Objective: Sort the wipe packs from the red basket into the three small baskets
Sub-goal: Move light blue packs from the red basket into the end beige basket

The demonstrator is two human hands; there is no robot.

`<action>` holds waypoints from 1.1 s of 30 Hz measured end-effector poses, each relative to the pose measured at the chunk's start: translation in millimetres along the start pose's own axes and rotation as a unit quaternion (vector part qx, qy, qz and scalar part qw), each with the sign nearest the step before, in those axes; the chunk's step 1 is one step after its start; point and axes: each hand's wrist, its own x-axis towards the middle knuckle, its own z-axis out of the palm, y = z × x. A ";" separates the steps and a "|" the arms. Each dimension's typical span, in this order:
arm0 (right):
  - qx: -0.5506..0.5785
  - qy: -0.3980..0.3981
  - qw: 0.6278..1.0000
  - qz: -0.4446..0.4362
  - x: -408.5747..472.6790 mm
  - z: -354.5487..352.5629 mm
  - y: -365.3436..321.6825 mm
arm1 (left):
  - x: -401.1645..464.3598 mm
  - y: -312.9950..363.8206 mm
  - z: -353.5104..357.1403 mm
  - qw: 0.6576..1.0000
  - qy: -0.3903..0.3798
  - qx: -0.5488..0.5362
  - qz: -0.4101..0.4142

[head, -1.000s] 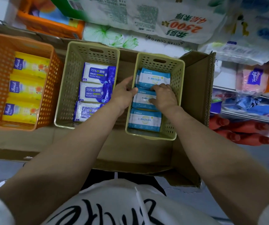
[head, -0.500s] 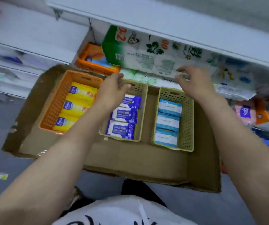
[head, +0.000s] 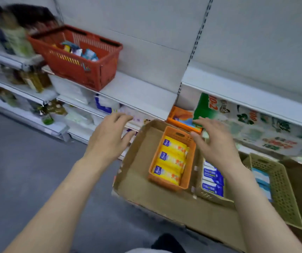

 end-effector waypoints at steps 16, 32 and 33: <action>0.117 -0.002 0.993 -0.031 233.4 164.0 -169.6 | 144.0 -238.9 -83.3 0.997 0.026 0.068 -0.035; 0.095 -0.017 0.995 -0.023 503.8 278.3 -264.4 | 369.4 -444.0 -102.3 0.997 0.024 0.043 -0.063; 0.089 -0.027 0.996 -0.016 516.1 287.5 -267.9 | 383.8 -456.2 -100.5 0.998 0.021 0.033 -0.055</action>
